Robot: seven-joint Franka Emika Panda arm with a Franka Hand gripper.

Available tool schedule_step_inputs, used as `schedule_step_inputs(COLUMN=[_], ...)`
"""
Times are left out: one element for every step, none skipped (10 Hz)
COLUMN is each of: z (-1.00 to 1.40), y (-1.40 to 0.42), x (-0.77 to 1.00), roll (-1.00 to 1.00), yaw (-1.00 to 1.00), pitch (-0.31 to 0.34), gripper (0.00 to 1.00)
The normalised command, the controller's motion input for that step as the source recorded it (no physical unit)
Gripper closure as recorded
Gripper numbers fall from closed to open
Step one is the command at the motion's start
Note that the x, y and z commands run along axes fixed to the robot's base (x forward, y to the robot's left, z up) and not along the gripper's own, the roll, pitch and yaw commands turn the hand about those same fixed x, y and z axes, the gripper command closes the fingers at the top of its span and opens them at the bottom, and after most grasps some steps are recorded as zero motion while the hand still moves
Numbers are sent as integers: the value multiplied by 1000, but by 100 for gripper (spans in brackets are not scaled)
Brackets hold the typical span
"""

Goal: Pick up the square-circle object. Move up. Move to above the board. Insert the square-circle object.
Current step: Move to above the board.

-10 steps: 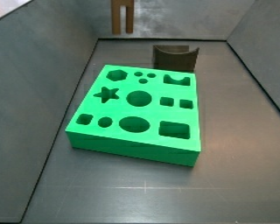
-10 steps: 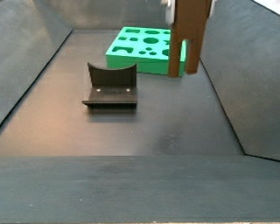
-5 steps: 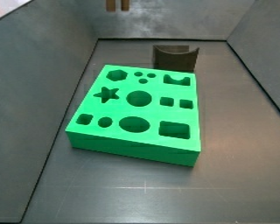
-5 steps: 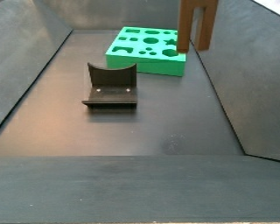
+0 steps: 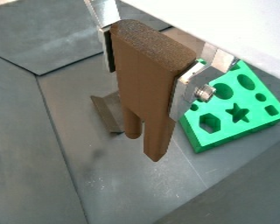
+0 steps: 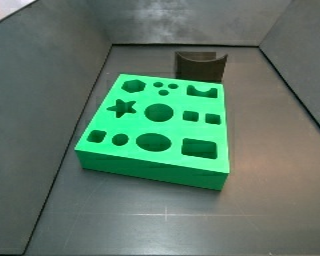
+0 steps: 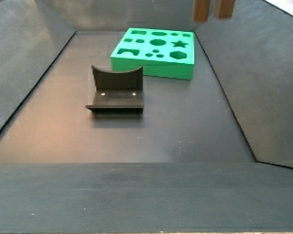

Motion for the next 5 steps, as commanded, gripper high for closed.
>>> schedule_step_inputs(z=[364,208,-87,-94,-96], y=[7,6,-1000,-1000,-1000], x=[9,11,208,210,212], roll=[-6,-10,-184,-171,-165], yaw=[-28,-29,-1000,-1000,-963], pitch=[86,87,-50,-59,-60], gripper=[100,100,100,100,100])
